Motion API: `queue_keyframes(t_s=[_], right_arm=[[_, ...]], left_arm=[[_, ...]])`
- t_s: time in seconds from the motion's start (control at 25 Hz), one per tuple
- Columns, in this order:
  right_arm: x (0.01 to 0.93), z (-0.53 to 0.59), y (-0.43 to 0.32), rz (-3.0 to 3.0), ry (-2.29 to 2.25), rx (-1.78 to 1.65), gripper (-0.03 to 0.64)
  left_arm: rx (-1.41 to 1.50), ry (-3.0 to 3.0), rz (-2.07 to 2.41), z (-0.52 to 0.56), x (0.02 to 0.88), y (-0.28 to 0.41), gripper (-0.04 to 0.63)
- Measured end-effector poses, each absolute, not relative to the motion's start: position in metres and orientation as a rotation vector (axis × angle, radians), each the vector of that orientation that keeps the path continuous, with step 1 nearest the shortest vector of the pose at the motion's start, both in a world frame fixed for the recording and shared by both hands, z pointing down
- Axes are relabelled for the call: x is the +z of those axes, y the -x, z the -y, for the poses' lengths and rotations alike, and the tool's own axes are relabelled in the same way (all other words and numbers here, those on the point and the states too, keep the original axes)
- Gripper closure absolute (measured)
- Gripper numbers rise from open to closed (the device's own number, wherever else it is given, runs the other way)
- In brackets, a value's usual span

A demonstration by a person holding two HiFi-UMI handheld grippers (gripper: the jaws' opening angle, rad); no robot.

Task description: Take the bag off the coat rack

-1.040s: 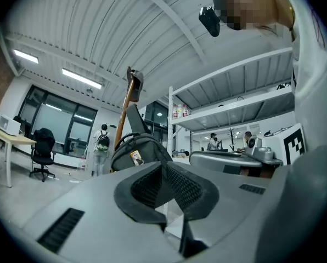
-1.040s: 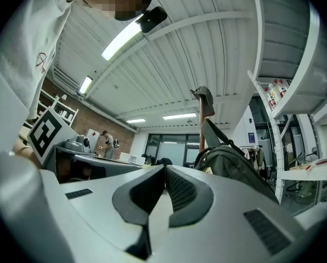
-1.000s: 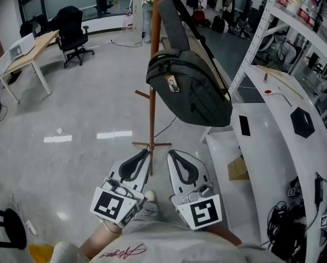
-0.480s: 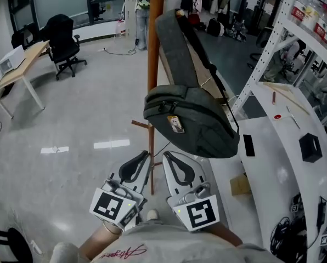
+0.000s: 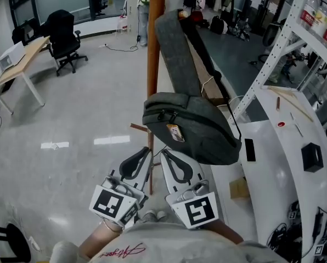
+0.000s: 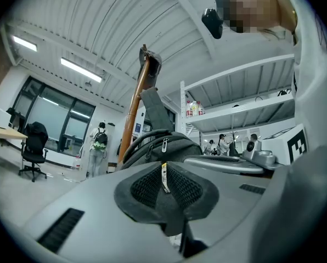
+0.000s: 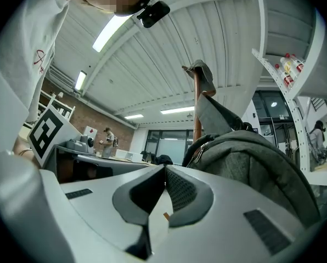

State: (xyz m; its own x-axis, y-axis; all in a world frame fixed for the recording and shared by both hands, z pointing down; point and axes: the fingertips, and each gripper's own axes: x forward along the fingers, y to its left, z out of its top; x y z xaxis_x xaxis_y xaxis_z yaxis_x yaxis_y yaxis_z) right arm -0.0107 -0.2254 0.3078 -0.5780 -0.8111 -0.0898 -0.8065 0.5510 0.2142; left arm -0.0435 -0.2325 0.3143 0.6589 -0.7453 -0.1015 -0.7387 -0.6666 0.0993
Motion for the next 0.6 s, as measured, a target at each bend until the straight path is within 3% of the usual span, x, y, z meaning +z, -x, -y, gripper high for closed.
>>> queue_keyframes(t_s=[0.44,0.6], right_arm=[[0.293,0.235,0.01,2.795,-1.291,-0.328,0.597],[0.3,0.238,0.009,2.772,-1.283,-0.318,0.597]], left_arm=[[-0.335,-2.882,1.37,0.264,0.257,0.054,0.552],[-0.411,-2.924,1.251,0.29,0.215,0.051,0.45]])
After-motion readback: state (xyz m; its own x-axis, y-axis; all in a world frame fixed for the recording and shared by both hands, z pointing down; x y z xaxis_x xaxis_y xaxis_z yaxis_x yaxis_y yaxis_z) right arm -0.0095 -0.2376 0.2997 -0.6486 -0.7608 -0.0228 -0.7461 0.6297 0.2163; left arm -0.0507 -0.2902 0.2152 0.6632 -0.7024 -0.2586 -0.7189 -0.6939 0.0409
